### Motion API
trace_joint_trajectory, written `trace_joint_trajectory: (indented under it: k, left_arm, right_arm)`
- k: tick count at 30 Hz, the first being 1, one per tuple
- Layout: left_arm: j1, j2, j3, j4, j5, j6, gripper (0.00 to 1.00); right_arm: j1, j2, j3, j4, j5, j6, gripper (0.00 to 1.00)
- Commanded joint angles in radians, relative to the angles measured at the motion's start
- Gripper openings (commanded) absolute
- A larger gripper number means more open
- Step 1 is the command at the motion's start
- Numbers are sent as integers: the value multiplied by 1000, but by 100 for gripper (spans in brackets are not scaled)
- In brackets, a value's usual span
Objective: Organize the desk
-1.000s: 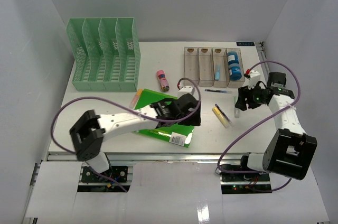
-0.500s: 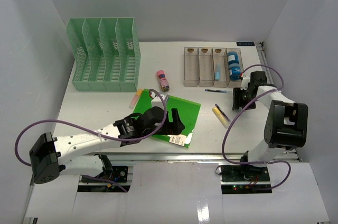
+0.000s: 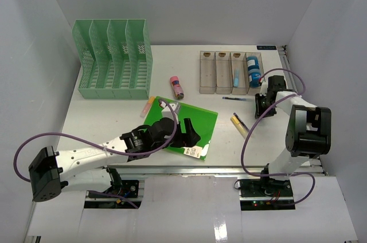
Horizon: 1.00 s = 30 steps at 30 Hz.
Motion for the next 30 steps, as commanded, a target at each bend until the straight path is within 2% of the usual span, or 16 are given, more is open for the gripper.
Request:
trace_joint_trajectory:
  k: [1,5,11,13,21,27,28,30]
  left_arm:
    - [-5,-5,-13,36,18,-13,93]
    - [-5,-7,-30,63,26,-17,94]
    - [-5,52,-44,166,72,-24,95]
    - [-5,89,-32,190,88,-27,95]
    - [-3,164,4,211,106,-50,95]
    - [-3,189,30,215,103,-54,95]
    - [-3,193,36,214,102,-54,95]
    - [-3,204,46,210,104,-54,95]
  right_arm:
    - [6,-30,-29,10,-46,-46,14]
    - [12,-174,-38,-80,-198,-146,8]
    - [65,-268,77,-121,-307,-230,8]
    - [96,-235,151,-98,-305,-195,8]
    - [132,138,566,-13,-308,45,9]
    - [138,370,795,-5,-223,109,23]
    - [138,399,819,-9,-218,109,29]
    - [138,435,838,-15,-219,104,49]
